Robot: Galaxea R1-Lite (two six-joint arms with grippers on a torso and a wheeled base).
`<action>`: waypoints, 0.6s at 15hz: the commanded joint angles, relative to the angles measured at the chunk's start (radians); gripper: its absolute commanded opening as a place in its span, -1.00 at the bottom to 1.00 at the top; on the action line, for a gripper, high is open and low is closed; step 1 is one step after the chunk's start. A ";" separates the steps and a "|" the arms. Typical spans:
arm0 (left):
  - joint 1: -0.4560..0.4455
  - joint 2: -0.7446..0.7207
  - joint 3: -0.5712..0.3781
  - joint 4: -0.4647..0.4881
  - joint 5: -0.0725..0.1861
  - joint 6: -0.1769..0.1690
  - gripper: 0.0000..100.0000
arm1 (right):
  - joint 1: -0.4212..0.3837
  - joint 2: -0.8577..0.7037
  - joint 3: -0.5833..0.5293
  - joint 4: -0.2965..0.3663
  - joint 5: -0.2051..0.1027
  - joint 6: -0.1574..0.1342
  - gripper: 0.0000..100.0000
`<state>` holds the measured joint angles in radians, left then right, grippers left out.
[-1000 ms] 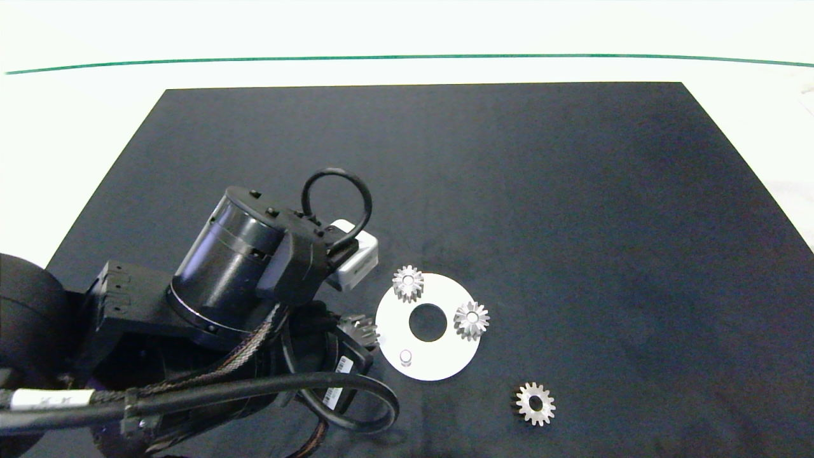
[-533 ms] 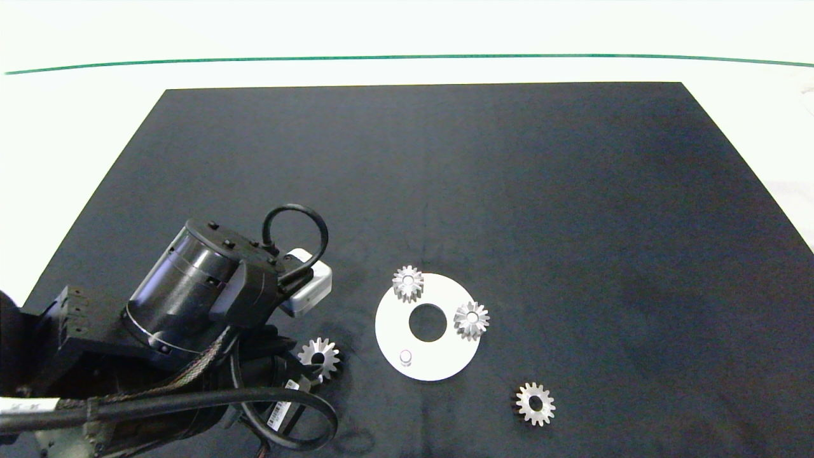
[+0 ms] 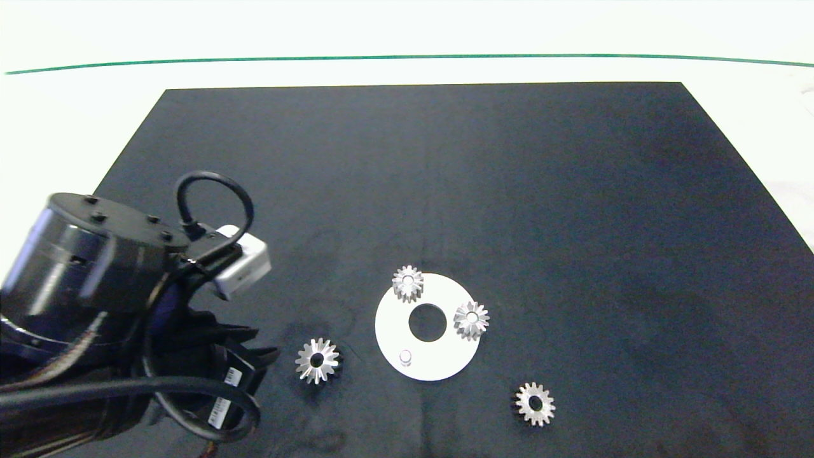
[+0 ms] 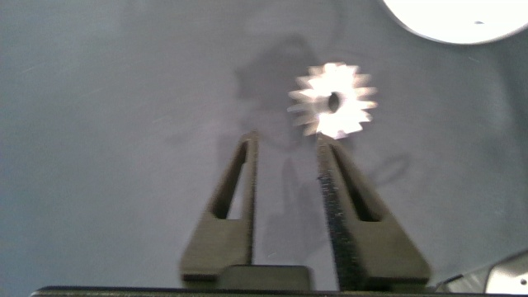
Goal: Remove an incorrectly installed larger gear and replace it with the correct smaller gear
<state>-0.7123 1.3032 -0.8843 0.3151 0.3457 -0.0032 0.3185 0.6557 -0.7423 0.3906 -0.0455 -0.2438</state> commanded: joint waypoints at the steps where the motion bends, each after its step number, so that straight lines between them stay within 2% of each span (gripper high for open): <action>1: 0.221 -0.222 0.056 -0.001 0.002 -0.001 1.00 | -0.004 -0.010 -0.005 0.001 -0.030 -0.014 1.00; 2: 0.314 -0.286 0.053 -0.001 0.001 0.006 1.00 | -0.003 -0.011 -0.005 -0.001 -0.047 -0.014 1.00; 3: 0.349 -0.309 0.053 0.001 0.001 0.017 1.00 | -0.003 -0.011 -0.005 -0.001 -0.047 -0.014 1.00; 4: 0.444 -0.387 0.053 0.004 0.001 0.063 1.00 | -0.001 -0.008 -0.006 -0.001 -0.042 -0.012 1.00; 6: 0.511 -0.490 0.056 0.013 0.001 0.080 1.00 | 0.002 -0.001 -0.005 -0.006 -0.039 -0.006 1.00; 9: 0.634 -0.634 -0.024 0.199 0.001 0.081 1.00 | 0.005 -0.024 -0.014 -0.004 -0.037 -0.005 1.00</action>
<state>-0.1547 0.7966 -0.8591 0.4536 0.3449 0.0749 0.3217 0.6426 -0.7534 0.3838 -0.0832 -0.2472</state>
